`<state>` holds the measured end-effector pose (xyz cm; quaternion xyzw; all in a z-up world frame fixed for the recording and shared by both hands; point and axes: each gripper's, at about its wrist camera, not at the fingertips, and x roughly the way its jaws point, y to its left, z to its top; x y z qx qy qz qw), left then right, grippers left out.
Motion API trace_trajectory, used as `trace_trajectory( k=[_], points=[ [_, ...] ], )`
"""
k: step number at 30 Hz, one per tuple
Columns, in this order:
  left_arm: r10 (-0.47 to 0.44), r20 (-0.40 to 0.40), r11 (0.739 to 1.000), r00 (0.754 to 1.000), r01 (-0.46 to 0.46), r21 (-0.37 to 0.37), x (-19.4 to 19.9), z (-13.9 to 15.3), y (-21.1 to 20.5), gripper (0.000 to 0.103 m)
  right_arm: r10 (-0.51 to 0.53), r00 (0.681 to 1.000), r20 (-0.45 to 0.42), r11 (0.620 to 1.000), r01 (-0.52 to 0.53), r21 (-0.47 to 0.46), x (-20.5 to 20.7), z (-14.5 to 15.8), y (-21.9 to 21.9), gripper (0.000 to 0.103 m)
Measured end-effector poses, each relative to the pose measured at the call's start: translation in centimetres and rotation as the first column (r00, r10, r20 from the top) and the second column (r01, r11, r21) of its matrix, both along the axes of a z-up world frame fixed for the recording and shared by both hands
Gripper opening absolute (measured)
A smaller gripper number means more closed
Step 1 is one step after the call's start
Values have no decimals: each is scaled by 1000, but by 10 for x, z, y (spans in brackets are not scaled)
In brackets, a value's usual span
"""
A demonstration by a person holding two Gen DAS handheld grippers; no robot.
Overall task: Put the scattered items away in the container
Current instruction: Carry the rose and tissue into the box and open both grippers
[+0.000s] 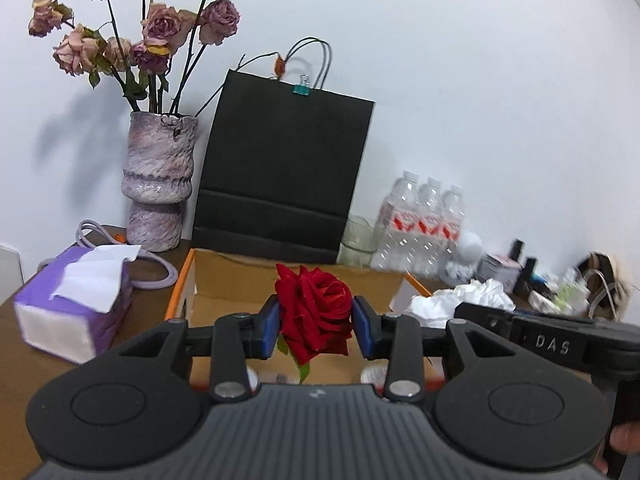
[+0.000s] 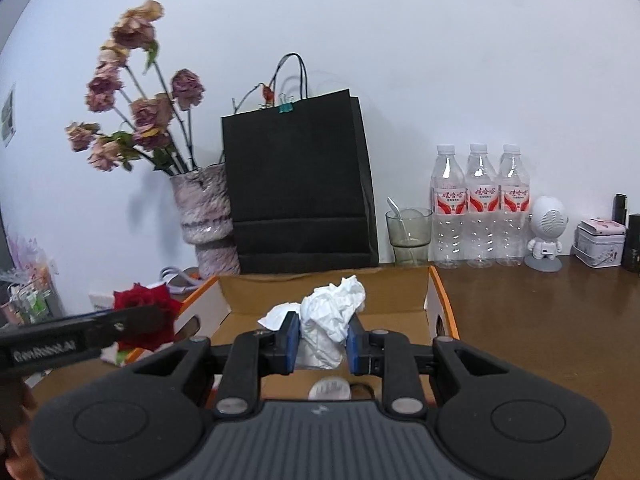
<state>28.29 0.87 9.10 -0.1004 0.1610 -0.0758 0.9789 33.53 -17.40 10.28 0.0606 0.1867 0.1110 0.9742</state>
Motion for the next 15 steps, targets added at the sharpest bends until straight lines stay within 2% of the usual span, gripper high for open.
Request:
trace_trajectory(
  k=[3, 8, 11, 15],
  points=[
    [49, -18, 999, 999, -49, 10, 26, -4, -8, 38, -11, 1000, -22, 1000, 12, 9, 27, -6, 0, 22],
    [70, -95, 996, 993, -64, 64, 52, -20, -13, 38, -10, 994, -110, 1000, 10, -4, 52, -26, 1, 22],
    [69, -144, 997, 987, -63, 44, 59, -29, -8, 38, -9, 990, -142, 1000, 7, -13, 56, -35, 2, 22],
    [80, -146, 996, 986, -76, 38, 58, -29, -4, 40, -5, 988, -154, 1000, 1, -28, 58, -39, 5, 23]
  ],
)
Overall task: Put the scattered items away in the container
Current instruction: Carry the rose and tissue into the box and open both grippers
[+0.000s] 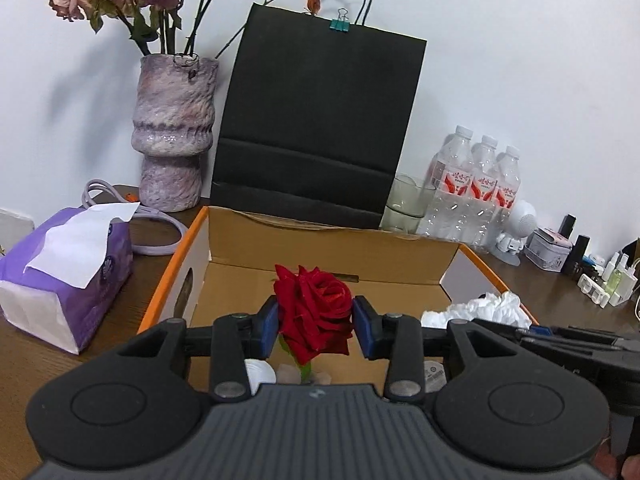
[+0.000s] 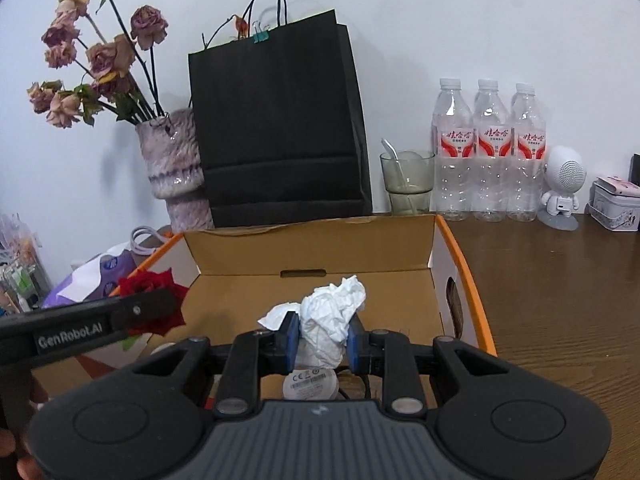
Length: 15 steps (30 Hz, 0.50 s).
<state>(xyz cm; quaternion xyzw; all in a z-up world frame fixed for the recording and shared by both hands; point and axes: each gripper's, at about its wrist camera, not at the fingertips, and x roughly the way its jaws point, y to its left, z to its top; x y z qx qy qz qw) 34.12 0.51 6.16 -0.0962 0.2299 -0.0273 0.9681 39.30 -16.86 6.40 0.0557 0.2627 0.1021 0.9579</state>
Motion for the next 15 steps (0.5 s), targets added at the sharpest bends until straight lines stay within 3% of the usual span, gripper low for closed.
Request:
trace_trajectory(
  k=[1, 2, 3, 4, 5, 6, 8, 15],
  points=[
    [1, -1, 1000, 1000, -1, -2, 0, 0, 1, 41, 0, 1000, -2, 1000, 0, 2, 0, 0, -1, 24],
    [4, -5, 1000, 1000, -4, -5, 0, 0, 1, 50, 0, 1000, -4, 1000, 0, 5, 0, 0, -2, 26],
    [5, -11, 1000, 1000, -5, -8, 1, 0, 1, 71, 2, 1000, -8, 1000, -2, 6, 0, 1, -3, 33],
    [7, -17, 1000, 1000, -7, -11, 1, 0, 1, 86, 1, 1000, -12, 1000, 0, 6, 0, 2, -3, 38],
    [21, -24, 1000, 1000, -21, -11, 1, 1, 1, 103, 0, 1000, -16, 1000, 0, 5, 0, 3, -4, 59],
    [37, -21, 999, 999, -37, -7, 0, 2, 1, 103, -7, 1000, -20, 1000, 7, 3, 0, 4, -4, 83],
    [47, -23, 999, 999, -47, -6, -1, 5, 3, 103, -57, 998, -18, 998, 57, -27, 0, 6, -5, 100],
    [76, -60, 997, 995, -75, 4, 1, 4, 4, 103, -34, 998, -46, 999, 35, 24, 1, 10, -14, 103]
  ],
)
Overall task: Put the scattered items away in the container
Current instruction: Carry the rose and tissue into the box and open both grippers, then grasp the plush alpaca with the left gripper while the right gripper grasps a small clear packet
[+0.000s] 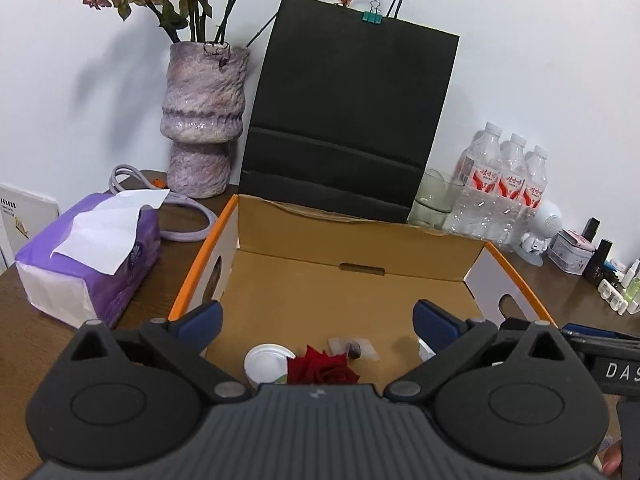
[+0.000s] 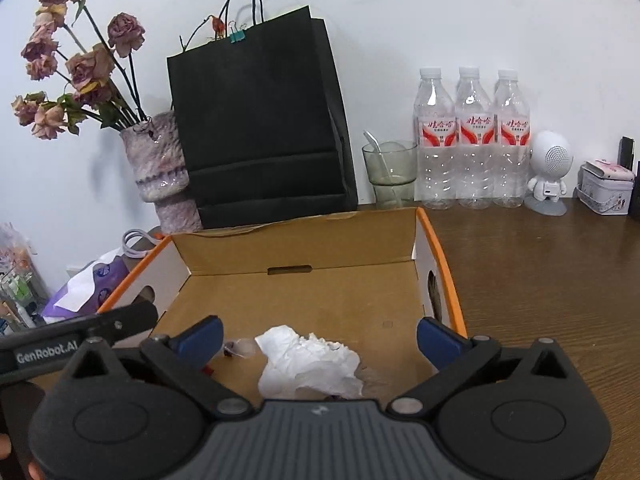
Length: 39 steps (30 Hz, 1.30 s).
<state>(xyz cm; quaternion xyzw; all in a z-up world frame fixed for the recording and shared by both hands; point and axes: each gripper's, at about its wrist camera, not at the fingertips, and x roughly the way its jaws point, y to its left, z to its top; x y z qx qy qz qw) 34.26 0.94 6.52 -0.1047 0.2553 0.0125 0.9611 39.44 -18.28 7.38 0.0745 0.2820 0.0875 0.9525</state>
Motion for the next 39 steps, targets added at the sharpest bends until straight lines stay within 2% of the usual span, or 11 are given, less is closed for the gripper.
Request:
trace_trajectory(
  k=[25, 32, 39],
  points=[
    [-6, 24, 1000, 1000, 6, 6, -10, 7, -3, 103, 9, 1000, 5, 1000, -9, -25, -5, 5, 5, 103],
    [-25, 71, 999, 997, 27, -29, -37, 25, 8, 103, 31, 998, 50, 999, -29, -27, -29, 23, 4, 103],
    [-50, 91, 999, 995, 52, -16, -79, 38, 29, 103, 50, 996, 77, 998, -46, -54, -69, 34, -9, 103]
  ],
)
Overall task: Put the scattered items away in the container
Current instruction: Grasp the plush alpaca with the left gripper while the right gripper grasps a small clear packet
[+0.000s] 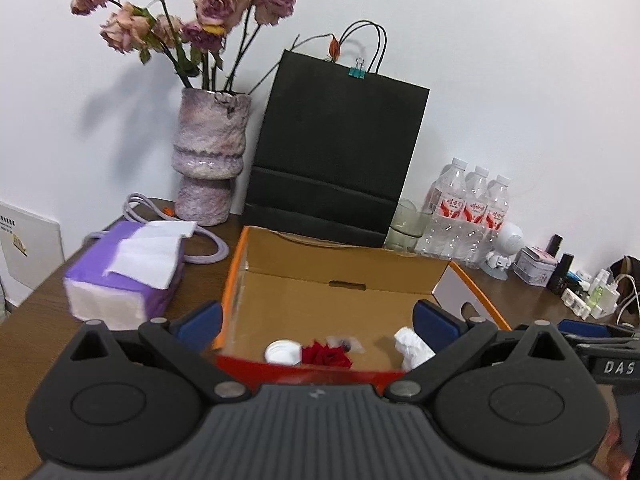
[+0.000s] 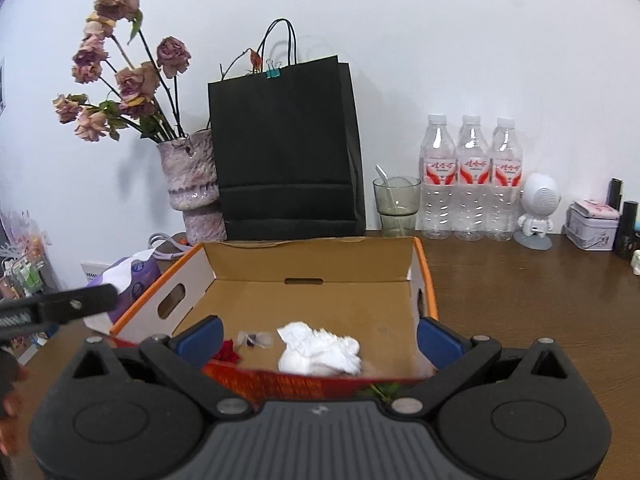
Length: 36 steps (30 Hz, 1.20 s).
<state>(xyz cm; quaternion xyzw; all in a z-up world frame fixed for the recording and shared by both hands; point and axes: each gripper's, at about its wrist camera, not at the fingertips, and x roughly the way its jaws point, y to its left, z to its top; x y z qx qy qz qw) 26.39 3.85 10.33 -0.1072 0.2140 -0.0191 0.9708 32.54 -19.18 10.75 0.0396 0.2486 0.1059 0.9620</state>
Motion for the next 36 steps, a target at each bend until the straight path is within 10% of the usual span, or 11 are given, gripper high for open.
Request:
trace_trajectory(
  k=[15, 29, 36],
  points=[
    [9, -73, 999, 997, -5, 44, -79, -27, 42, 103, -30, 996, -86, 996, 22, -88, -87, -44, -23, 103],
    [-113, -155, 989, 981, 126, 74, -71, -57, -4, 103, 22, 984, -176, 997, -35, -70, -115, -82, 3, 103],
    [-122, -203, 982, 972, 148, 120, -58, -76, -18, 72, 76, 978, -195, 993, -93, -78, -111, -95, 31, 78]
  ],
)
